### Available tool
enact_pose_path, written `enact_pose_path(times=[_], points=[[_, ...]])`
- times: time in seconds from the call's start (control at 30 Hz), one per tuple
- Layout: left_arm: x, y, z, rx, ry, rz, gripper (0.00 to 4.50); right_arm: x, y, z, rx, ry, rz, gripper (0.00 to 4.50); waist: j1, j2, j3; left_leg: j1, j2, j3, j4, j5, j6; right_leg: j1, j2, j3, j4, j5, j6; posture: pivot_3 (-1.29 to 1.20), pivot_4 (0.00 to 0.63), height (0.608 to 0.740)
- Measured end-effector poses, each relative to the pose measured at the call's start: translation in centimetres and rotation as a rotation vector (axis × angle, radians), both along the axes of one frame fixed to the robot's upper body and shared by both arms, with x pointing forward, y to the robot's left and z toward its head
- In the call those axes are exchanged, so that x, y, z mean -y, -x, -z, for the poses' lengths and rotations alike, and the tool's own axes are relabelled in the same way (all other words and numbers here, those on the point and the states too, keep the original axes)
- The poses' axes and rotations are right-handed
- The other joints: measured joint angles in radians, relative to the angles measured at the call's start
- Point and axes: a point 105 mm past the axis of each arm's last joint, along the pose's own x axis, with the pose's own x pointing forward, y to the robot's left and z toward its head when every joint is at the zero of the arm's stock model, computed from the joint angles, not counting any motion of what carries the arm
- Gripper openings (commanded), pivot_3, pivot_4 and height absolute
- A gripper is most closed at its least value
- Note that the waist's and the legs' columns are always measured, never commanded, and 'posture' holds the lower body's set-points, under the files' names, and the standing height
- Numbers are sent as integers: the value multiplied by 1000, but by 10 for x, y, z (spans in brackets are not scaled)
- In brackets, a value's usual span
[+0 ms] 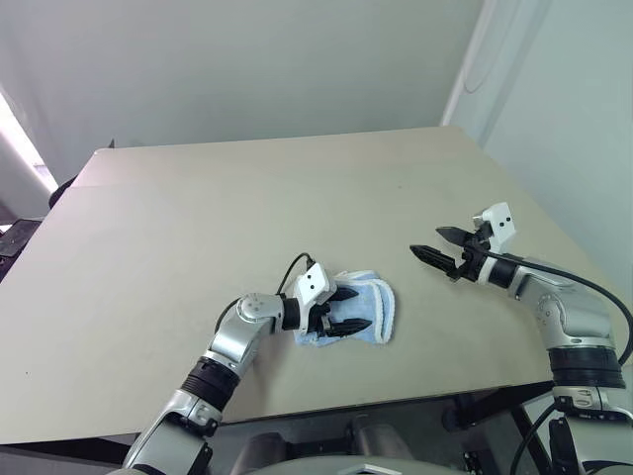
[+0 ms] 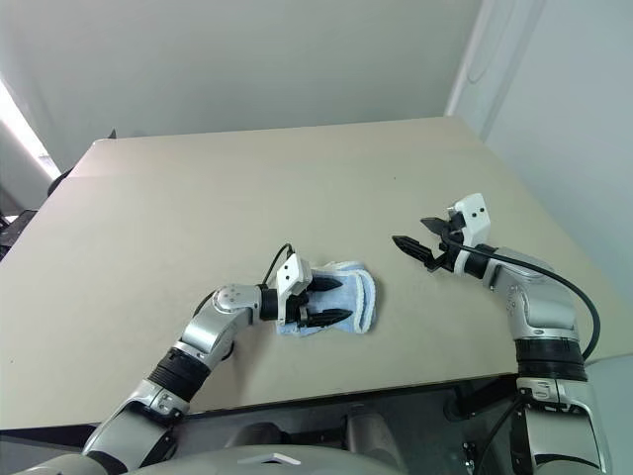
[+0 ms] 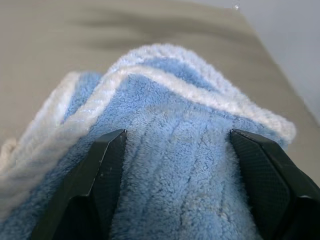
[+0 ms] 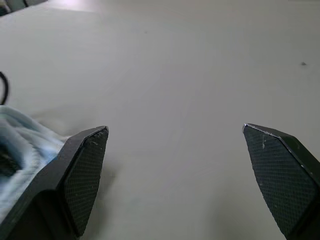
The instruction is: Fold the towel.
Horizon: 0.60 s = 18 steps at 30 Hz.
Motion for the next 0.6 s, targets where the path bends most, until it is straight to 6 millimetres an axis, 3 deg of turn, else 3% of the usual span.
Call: enact_pose_path(times=[0.1, 0.27, 0.6], points=[[3, 0, -1, -3, 14, -1, 3473, -7, 4, -4, -12, -30, -39, 4500, 2, 0, 0, 2, 0, 0, 1, 0, 0, 3, 0, 0, 0, 0, 0, 0, 0, 740], [4, -2, -2, 15, 23, -15, 3473, -14, 15, 5, -131, -108, -93, 4500, 3, 0, 0, 2, 0, 0, 1, 0, 0, 3, 0, 0, -1, 0, 0, 0, 0, 740], [-3, -4, -20, 103, 69, -78, 3473, -30, 50, 35, -553, -200, -212, 4500, 1, -1, 0, 1, 1, -1, 1, 0, 0, 3, 0, -1, -1, 0, 0, 0, 0, 740]])
